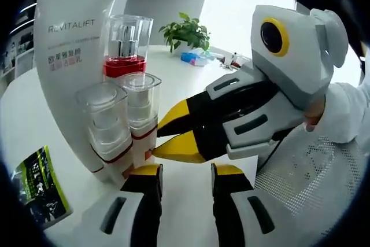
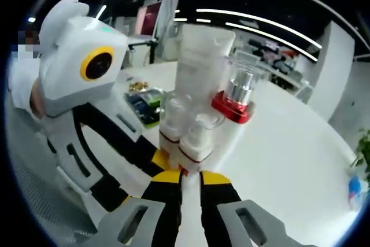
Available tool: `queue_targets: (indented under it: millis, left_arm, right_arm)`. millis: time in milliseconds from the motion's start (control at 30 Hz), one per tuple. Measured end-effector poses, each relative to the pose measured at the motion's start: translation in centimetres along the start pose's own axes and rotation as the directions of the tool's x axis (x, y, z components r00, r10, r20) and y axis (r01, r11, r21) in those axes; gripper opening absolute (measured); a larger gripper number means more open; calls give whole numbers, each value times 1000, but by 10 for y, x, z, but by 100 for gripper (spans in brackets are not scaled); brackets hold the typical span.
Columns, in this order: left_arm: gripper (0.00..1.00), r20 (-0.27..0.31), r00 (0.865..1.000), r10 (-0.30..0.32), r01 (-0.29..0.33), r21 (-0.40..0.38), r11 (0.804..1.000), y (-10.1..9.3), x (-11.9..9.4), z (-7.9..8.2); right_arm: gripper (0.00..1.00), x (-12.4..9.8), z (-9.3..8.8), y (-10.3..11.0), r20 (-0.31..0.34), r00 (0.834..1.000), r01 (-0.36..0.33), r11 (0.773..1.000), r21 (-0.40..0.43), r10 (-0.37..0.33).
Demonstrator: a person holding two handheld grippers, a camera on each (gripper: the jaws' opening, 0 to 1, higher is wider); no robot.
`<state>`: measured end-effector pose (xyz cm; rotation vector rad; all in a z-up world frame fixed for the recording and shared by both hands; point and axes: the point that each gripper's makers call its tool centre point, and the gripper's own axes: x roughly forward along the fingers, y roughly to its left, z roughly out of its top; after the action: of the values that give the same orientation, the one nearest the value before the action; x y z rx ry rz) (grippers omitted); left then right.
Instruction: Arrange the skincare products in the storage area until every visible bottle or jar stands upright without overlapping.
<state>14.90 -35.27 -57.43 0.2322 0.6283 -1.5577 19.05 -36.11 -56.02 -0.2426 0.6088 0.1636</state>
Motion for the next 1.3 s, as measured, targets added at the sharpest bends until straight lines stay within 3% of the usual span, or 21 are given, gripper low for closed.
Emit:
queue_targets:
  millis: [433,667,867,1067,1300]
  left_arm:
    - [27,-23,1000,-13,13,17,1000,-3,-8,-3]
    - [27,-38,999,2,-2,-3,1000,5,-21,-4]
    - [26,-47,998,43,-43,10,999,14,-43,-1]
    - [27,-60,994,95,-91,63,994,24,-71,-2]
    - [28,-28,984,175,-173,68,983,40,-102,1]
  right_arm:
    - [6,-6,6,1,20,1000,-3,1000,0,3]
    - [7,-14,6,-1,31,999,7,1000,17,-7]
    - [10,-22,8,-2,35,999,10,1000,24,-10]
    - [19,-33,17,4,47,999,18,1000,-13,-18]
    - [25,-45,22,10,71,997,5,1000,1,-5]
